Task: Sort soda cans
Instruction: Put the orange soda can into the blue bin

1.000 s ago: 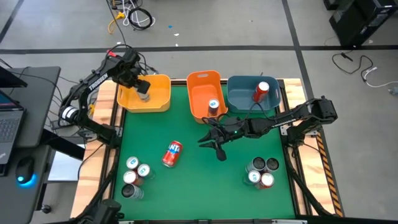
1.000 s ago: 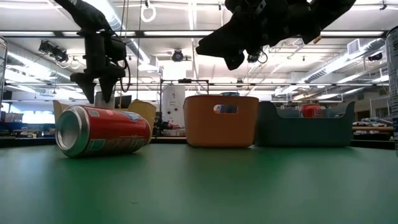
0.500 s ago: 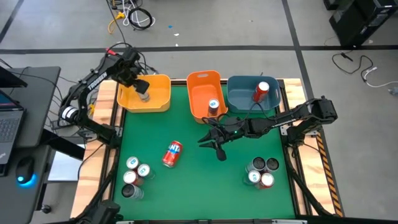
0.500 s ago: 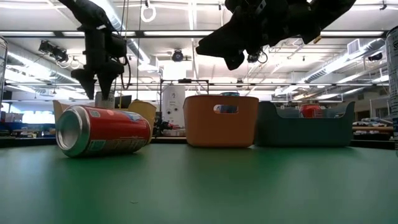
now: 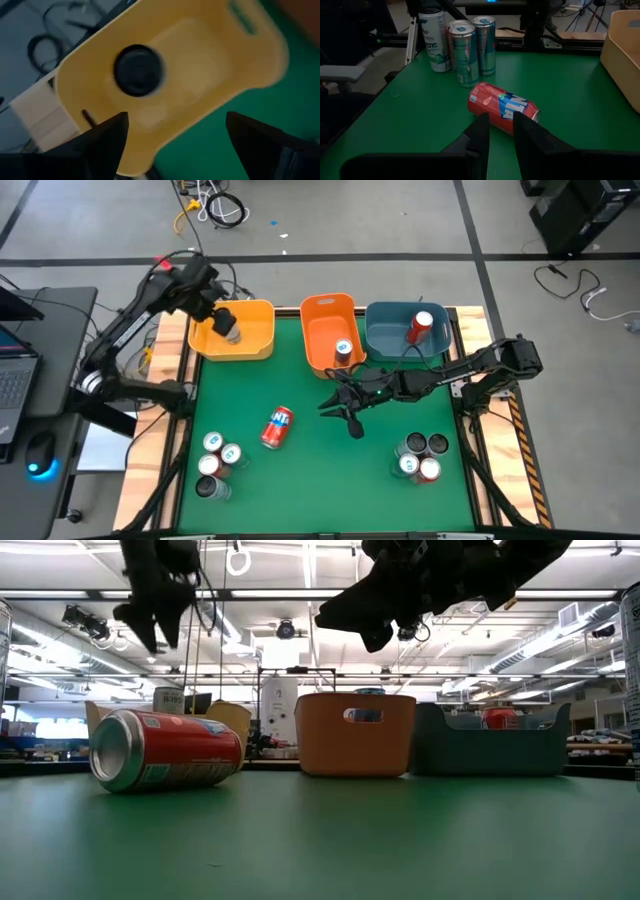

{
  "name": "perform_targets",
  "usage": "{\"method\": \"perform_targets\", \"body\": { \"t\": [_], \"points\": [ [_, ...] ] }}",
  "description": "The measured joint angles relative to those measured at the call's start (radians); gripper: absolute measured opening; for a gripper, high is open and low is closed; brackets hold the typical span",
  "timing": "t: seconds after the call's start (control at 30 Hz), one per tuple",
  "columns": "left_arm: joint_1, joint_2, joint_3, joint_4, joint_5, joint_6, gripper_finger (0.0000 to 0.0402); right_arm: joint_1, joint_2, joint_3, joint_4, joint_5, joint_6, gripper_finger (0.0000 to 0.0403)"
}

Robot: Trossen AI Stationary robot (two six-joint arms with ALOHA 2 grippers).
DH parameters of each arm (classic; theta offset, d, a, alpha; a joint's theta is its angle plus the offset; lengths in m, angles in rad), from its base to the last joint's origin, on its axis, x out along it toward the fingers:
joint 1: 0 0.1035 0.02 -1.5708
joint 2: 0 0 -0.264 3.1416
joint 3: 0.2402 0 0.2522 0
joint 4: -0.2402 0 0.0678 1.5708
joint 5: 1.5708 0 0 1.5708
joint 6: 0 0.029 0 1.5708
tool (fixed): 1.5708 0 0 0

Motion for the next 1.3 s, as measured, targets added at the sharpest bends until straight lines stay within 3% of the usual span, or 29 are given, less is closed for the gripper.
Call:
{"method": "perform_targets", "body": {
  "t": [0.23,0.53,0.83,0.97,1.1,1.3],
  "points": [
    [-0.224,-0.163,0.000,0.003,0.129,-0.111,0.0281,0.000,0.000,0.000,0.000,0.000,-0.001,0.0074],
    [-0.574,-0.248,-0.088,0.106,0.136,-0.259,0.0157,0.005,0.000,0.000,0.000,0.000,0.010,0.0074],
    [-0.810,-0.190,-0.303,0.473,0.357,-0.365,0.0061,0.016,0.000,0.000,0.000,0.000,0.010,0.0074],
    [-0.850,-0.115,-0.378,0.593,0.396,-0.485,0.0045,0.017,0.000,0.000,-0.001,0.000,0.014,0.0074],
    [-0.871,-0.023,-0.411,0.604,0.375,-0.552,0.0044,0.018,0.000,0.000,-0.002,0.000,0.014,0.0074],
    [-0.902,0.096,-0.415,0.609,0.387,-0.524,0.0080,0.018,0.000,0.000,-0.006,-0.001,0.015,0.0074]
  ]
}}
